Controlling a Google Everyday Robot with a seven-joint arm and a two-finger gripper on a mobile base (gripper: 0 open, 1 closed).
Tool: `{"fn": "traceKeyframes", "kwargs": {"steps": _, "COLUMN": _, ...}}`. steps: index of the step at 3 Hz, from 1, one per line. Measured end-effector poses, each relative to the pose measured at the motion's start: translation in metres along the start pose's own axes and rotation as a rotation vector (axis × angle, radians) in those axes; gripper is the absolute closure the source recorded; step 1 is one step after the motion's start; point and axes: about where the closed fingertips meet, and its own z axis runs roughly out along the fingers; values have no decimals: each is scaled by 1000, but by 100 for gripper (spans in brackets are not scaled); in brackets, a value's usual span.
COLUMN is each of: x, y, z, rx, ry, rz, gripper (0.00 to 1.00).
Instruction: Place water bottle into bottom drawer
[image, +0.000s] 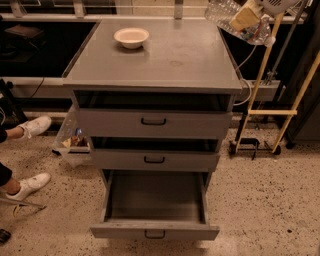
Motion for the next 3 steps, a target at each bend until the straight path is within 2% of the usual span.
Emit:
{"fn": "traceKeyframes", "kwargs": {"steps": 1, "x": 0, "y": 0, "z": 0, "rx": -1, "ry": 1, "rz": 0, "gripper": 100}}
{"fn": "traceKeyframes", "kwargs": {"steps": 2, "x": -5, "y": 30, "z": -7, "rx": -63, "ry": 6, "rz": -39, "gripper": 100}}
{"fn": "traceKeyframes", "kwargs": {"steps": 3, "x": -18, "y": 97, "z": -53, "rx": -134, "ry": -37, "rz": -97, "gripper": 100}}
